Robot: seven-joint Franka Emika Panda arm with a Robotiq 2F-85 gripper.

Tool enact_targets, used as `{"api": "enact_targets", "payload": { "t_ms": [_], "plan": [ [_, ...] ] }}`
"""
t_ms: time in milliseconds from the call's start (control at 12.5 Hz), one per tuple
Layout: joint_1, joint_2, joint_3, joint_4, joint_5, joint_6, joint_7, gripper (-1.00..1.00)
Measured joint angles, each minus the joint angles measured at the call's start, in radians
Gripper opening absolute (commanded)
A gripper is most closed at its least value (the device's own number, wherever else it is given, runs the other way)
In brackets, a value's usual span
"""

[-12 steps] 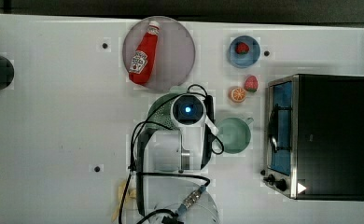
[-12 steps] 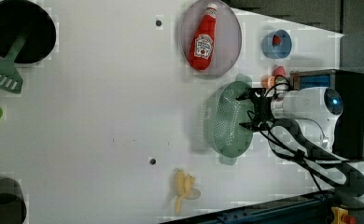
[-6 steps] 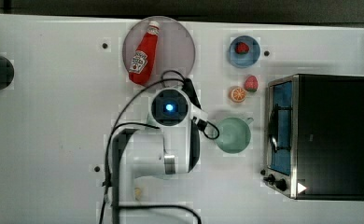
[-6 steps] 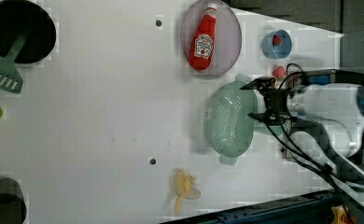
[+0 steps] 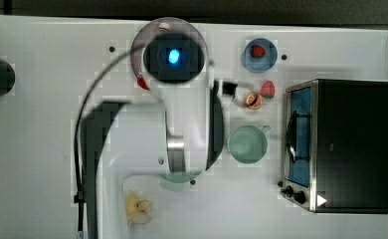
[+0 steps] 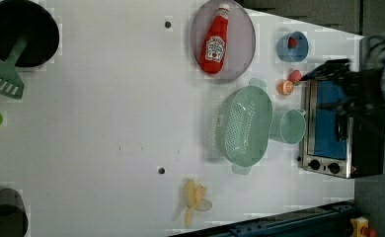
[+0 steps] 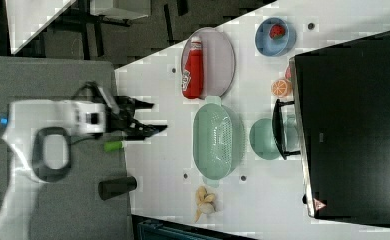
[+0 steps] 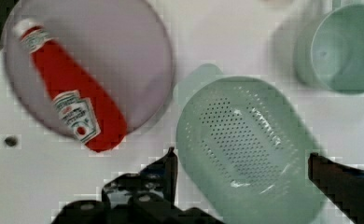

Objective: Drag strainer left to right.

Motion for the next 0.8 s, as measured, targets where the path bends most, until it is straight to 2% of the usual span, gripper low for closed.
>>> {"api": "enact_targets", "payload": {
  "t_ms": [320,640,800],
  "plan": [
    [-0.024,0.005,-0.059,0.245,-0.021,-0.135,-0.195,1.0],
    [-0.053,-0.021,-0.077,0.271,-0.019,-0.282,-0.263,1.0],
    [-0.039,-0.012,-0.086,0.29,-0.018,-0.324,-0.287,1.0]
  ]
}}
